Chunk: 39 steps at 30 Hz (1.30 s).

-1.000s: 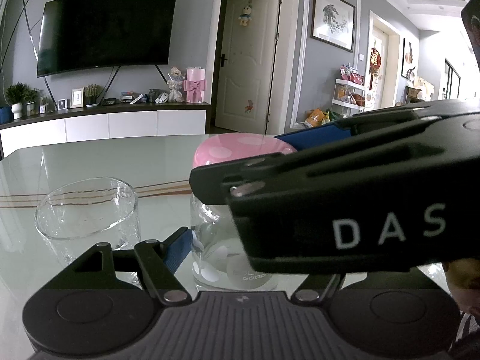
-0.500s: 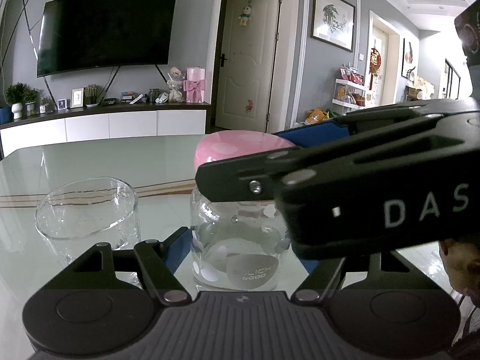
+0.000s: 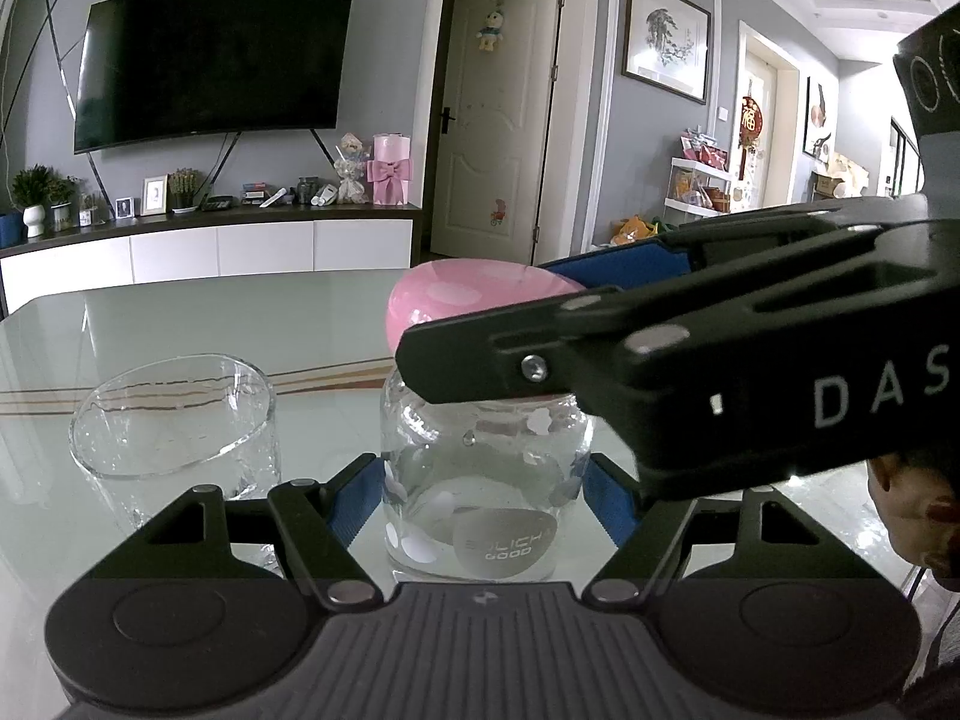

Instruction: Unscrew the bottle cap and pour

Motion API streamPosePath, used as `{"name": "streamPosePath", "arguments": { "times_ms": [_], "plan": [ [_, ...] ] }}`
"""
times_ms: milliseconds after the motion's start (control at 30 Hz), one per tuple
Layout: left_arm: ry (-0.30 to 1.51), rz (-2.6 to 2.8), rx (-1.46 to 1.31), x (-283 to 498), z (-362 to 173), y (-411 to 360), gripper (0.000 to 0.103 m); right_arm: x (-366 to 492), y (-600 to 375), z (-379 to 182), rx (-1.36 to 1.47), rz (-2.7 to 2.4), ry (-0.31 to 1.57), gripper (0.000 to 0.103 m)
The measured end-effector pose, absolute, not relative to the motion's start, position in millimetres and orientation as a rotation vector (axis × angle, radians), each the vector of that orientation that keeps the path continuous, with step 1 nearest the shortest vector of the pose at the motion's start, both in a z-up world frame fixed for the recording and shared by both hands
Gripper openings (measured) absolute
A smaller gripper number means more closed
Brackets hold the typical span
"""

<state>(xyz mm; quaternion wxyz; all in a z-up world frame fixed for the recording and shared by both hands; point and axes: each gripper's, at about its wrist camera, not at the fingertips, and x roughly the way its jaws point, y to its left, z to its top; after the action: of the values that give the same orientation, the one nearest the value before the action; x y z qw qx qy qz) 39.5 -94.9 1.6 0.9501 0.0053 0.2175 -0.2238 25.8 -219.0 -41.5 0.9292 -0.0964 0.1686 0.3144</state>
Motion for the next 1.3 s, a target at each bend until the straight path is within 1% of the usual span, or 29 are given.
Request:
{"name": "streamPosePath", "arguments": {
  "times_ms": [500,1133,1267,1300],
  "plan": [
    [0.442,-0.454,0.010,40,1,-95,0.076,36,-229,-41,-0.183,0.729,0.348,0.066],
    [0.440,-0.451,0.011,42,2,-91,0.075,48,-241,-35,-0.261,0.889,0.354,0.066],
    [0.440,-0.450,0.011,43,2,-90,0.075,47,-239,-35,-0.274,0.880,0.351,0.067],
    [0.440,-0.450,0.011,43,2,-90,0.075,46,-238,-35,-0.278,0.877,0.349,0.068]
  ]
}}
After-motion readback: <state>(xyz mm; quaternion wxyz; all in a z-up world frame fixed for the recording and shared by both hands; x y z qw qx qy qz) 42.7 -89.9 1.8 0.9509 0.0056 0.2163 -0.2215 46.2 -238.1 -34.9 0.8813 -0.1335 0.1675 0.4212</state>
